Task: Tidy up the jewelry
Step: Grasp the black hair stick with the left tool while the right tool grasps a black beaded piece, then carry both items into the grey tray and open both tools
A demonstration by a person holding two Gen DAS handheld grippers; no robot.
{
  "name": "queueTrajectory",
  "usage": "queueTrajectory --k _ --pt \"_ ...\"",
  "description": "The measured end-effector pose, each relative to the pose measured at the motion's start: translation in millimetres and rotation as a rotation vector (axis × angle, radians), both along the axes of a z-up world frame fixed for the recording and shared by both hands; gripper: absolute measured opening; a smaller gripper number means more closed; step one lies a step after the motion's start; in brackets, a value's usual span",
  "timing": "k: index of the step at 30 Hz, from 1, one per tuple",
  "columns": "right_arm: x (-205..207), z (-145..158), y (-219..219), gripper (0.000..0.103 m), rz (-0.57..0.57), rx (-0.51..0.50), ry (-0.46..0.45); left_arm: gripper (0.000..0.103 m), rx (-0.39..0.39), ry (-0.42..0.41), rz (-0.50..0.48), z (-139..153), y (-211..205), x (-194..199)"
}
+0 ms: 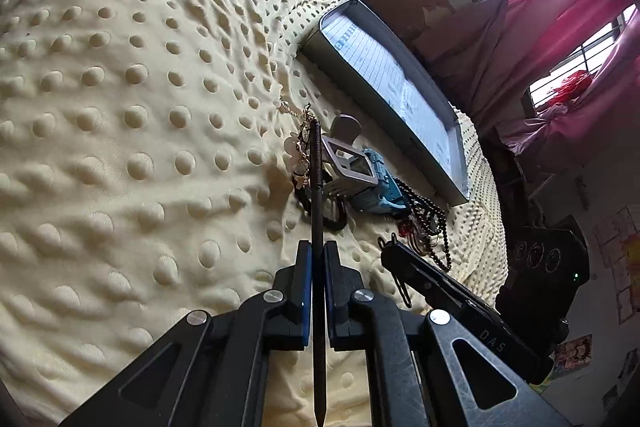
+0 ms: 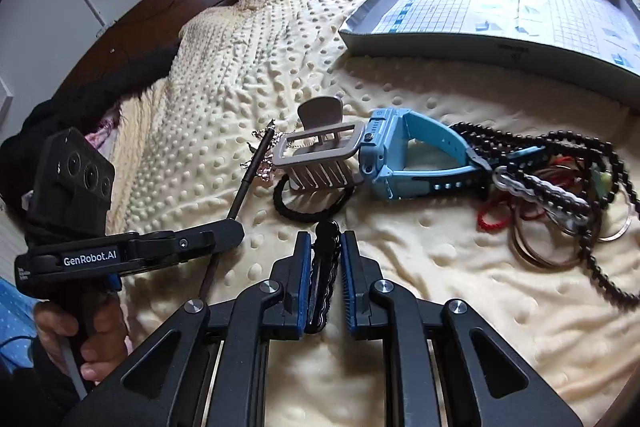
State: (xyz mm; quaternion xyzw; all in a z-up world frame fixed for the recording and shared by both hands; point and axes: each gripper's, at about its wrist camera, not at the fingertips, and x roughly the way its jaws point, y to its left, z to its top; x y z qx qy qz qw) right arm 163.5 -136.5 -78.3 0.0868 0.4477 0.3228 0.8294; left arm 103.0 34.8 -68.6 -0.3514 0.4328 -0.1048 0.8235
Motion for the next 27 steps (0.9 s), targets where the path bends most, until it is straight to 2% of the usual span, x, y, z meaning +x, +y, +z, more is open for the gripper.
queueTrajectory --k 4,10,13,17,20,23,27 --pt "-7 15 -17 0.013 -0.033 0.044 -0.045 0.005 -0.027 -0.047 0.0 15 -1 -12" --pt "-7 29 -41 0.013 -0.091 0.113 -0.066 0.005 -0.008 -0.088 -0.017 41 -11 -21" --pt "-5 33 -52 0.013 -0.124 0.144 -0.074 0.005 0.005 -0.105 -0.013 56 -18 -13" --pt "2 44 -66 0.013 -0.196 0.179 -0.125 0.005 0.04 -0.139 -0.013 76 -27 12" --pt "12 54 -75 0.013 -0.251 0.141 -0.192 0.005 0.072 -0.163 -0.015 90 -35 39" --pt "35 68 -89 0.013 -0.315 0.103 -0.237 0.005 0.105 -0.19 -0.015 103 -40 69" --pt "66 81 -113 0.013 -0.418 0.14 -0.251 0.005 0.118 -0.205 -0.03 115 -52 114"
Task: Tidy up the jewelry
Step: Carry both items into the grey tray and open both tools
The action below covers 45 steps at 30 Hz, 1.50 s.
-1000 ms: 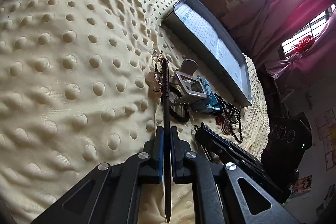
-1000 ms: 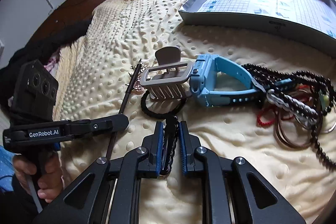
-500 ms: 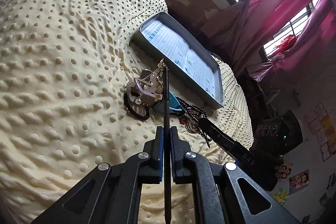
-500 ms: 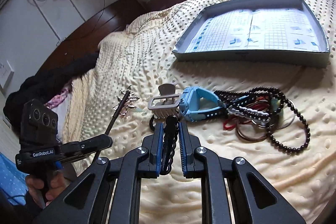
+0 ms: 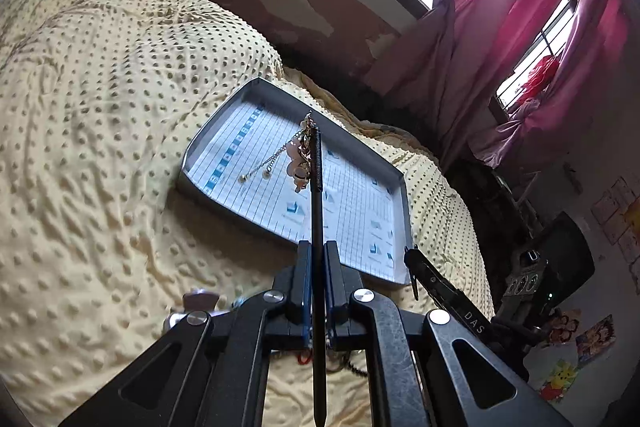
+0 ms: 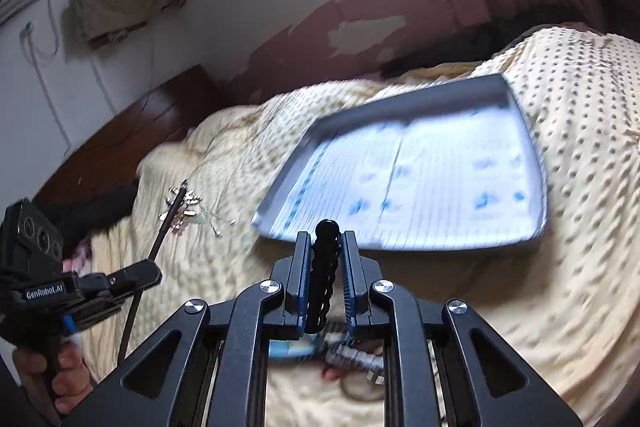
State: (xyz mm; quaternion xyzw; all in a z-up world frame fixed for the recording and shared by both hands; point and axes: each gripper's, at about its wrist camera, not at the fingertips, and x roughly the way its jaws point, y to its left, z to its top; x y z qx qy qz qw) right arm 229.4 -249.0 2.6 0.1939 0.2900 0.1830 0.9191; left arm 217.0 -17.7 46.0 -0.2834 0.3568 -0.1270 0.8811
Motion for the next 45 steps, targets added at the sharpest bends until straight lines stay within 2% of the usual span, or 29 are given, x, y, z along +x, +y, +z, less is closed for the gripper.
queueTrajectory --k 5,11,14,18,22,31,32,33,35,36,37,38,39,41,43,45 --pt "36 -7 -18 0.013 -0.077 -0.005 0.038 0.005 0.008 0.0 -0.008 -3 -20 55" --pt "58 -23 -38 0.013 -0.114 -0.092 0.046 0.006 0.028 0.034 -0.013 -28 -51 105" --pt "67 -30 -44 0.013 -0.122 -0.086 0.057 0.006 0.048 0.055 -0.038 -43 -71 120" --pt "78 -43 -45 0.013 -0.136 -0.05 0.084 0.006 0.065 0.081 -0.055 -60 -89 131" --pt "84 -54 -34 0.013 -0.113 -0.137 0.116 0.006 0.07 0.097 -0.061 -71 -96 137" --pt "81 -56 -43 0.014 -0.106 -0.125 0.124 0.006 0.12 0.092 -0.099 -67 -102 135" --pt "79 -56 -45 0.016 -0.111 -0.122 0.124 0.006 0.117 0.09 -0.104 -66 -101 134" --pt "78 -56 -48 0.026 -0.114 -0.116 0.125 0.006 0.114 0.091 -0.106 -65 -100 133" --pt "74 -55 -53 0.037 -0.117 -0.094 0.115 0.006 0.115 0.088 -0.105 -63 -97 128" --pt "71 -53 -56 0.037 -0.12 -0.087 0.11 0.007 0.118 0.084 -0.106 -61 -96 125" --pt "69 -51 -58 0.037 -0.122 -0.084 0.104 0.01 0.125 0.082 -0.108 -59 -95 122" --pt "65 -48 -60 0.039 -0.123 -0.084 0.096 0.018 0.136 0.077 -0.104 -57 -93 119" --pt "60 -45 -62 0.044 -0.127 -0.087 0.084 0.025 0.148 0.067 -0.1 -54 -92 114" --pt "51 -38 -61 0.052 -0.135 -0.095 0.061 0.065 0.164 0.03 -0.091 -46 -89 100" --pt "39 -30 -60 0.056 -0.136 -0.111 0.035 0.085 0.159 -0.013 -0.082 -38 -83 85" --pt "27 -21 -57 0.062 -0.133 -0.141 0.007 0.088 0.171 -0.059 -0.073 -27 -78 65"
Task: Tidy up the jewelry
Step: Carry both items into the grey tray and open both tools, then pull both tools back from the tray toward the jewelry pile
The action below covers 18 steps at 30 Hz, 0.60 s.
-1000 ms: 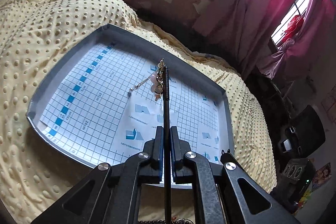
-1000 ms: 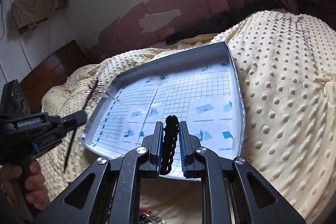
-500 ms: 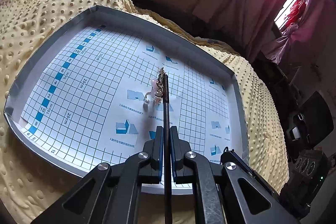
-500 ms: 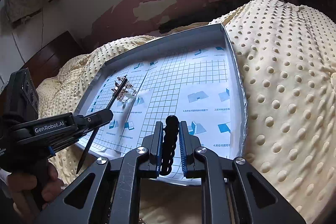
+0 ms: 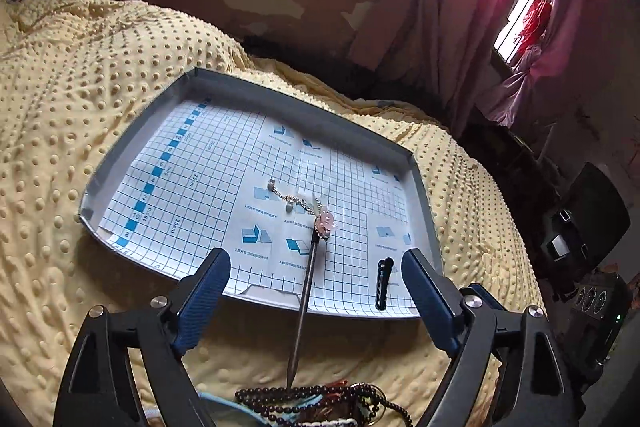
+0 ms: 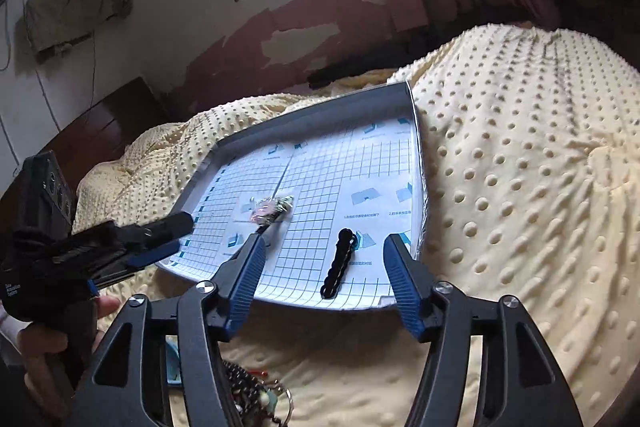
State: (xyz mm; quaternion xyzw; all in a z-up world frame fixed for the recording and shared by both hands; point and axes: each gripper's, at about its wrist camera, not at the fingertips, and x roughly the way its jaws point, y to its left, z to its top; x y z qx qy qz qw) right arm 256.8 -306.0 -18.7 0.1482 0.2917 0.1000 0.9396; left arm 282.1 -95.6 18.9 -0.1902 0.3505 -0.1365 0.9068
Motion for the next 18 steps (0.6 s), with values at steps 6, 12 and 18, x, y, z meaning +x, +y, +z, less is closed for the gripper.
queueTrajectory --k 6,12,18 --pt "-48 31 7 0.092 0.031 -0.044 -0.127 0.103 0.068 -0.15 0.02 26 17 -63" --pt "-105 54 18 0.102 0.071 -0.09 -0.258 0.103 0.175 -0.299 0.039 43 27 -131" --pt "-158 63 32 0.102 0.093 -0.13 -0.321 0.103 0.203 -0.357 0.068 46 43 -183"
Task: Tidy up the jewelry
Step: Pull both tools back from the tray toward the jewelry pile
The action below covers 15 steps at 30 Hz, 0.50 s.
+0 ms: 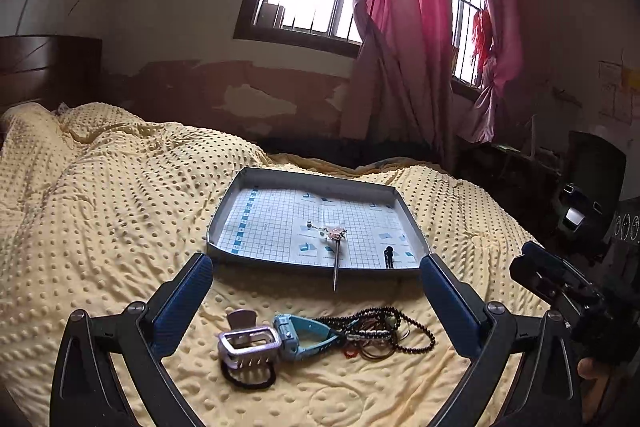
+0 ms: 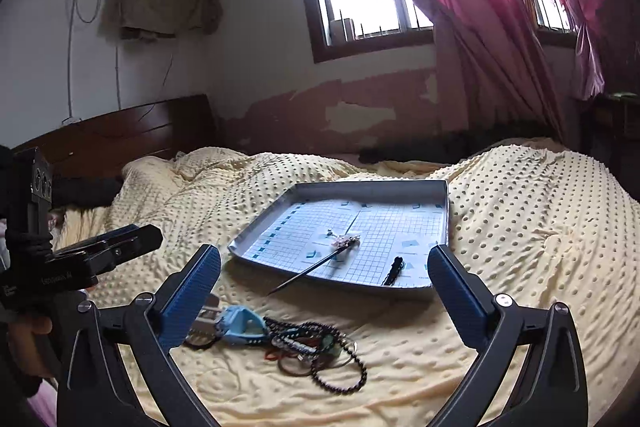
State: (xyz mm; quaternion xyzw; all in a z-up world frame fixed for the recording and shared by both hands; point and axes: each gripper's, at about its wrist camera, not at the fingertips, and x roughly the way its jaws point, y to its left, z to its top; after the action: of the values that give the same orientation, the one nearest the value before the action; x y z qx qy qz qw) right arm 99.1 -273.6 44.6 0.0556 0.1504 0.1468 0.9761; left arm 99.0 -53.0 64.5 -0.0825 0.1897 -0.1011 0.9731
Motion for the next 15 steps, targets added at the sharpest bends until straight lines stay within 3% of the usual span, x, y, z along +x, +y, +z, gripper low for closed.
queueTrajectory --k 6,15 --pt "-35 -15 10 0.102 0.006 -0.023 0.078 0.103 -0.015 0.028 0.03 -20 23 -40" --pt "-48 -45 18 0.102 0.025 -0.056 0.233 0.103 0.029 0.171 0.069 -78 44 -59"
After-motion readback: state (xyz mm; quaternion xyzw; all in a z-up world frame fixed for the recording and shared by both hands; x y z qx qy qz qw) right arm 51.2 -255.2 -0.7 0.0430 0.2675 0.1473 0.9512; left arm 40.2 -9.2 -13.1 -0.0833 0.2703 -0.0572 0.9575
